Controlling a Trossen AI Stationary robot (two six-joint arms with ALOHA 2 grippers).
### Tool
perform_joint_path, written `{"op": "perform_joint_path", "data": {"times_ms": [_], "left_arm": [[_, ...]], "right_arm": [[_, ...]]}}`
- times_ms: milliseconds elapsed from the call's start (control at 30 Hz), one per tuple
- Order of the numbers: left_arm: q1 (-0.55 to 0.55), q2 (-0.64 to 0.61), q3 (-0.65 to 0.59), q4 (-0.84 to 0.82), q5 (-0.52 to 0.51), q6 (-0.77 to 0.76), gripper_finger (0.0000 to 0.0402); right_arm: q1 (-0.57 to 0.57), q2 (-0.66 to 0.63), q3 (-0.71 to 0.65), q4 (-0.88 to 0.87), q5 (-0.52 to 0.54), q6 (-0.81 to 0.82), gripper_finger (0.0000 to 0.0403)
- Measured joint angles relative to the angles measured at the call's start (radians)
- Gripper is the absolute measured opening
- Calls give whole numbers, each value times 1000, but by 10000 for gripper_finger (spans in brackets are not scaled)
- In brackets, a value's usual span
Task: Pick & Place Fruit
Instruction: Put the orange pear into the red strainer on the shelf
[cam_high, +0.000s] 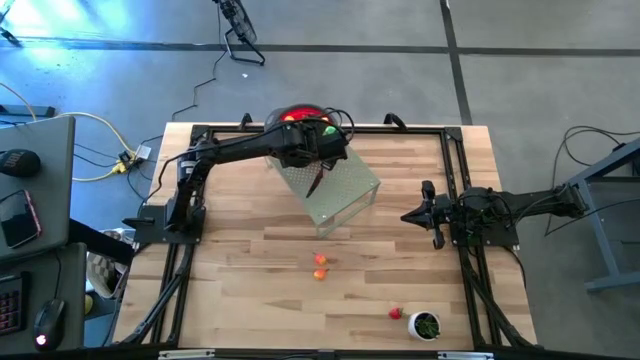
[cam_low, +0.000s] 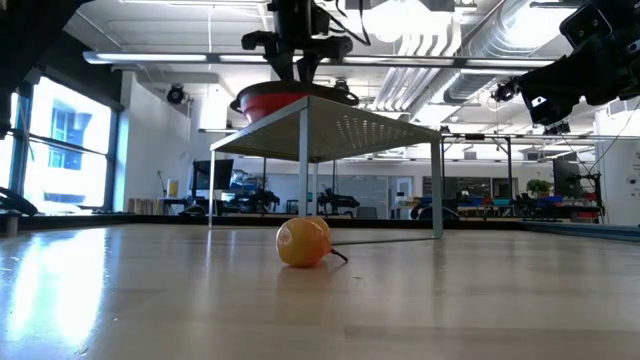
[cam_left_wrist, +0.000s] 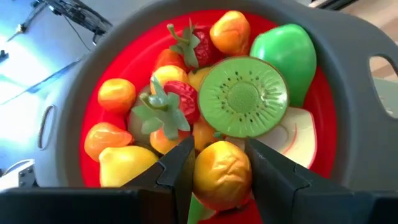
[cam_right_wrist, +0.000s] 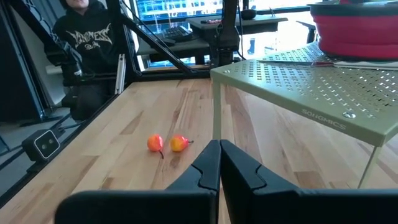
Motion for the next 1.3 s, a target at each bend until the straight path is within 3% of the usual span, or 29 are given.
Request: {"op": "perform_joint_path", "data": {"times_ms": [667,967,1100,1300], "left_arm": [[0,0,1,9,3,18,181],[-8,0,111,27,-34,54,182],[-23,0,134,29,-56,79,163],[-29,0,134,30,-52,101,89]], "right_arm": [[0,0,0,-6,0,0,3],[0,0,0,-6,0,-3,3],[0,0,0,-6,0,-3,3],[0,0,0,-6,0,-8,3]]}}
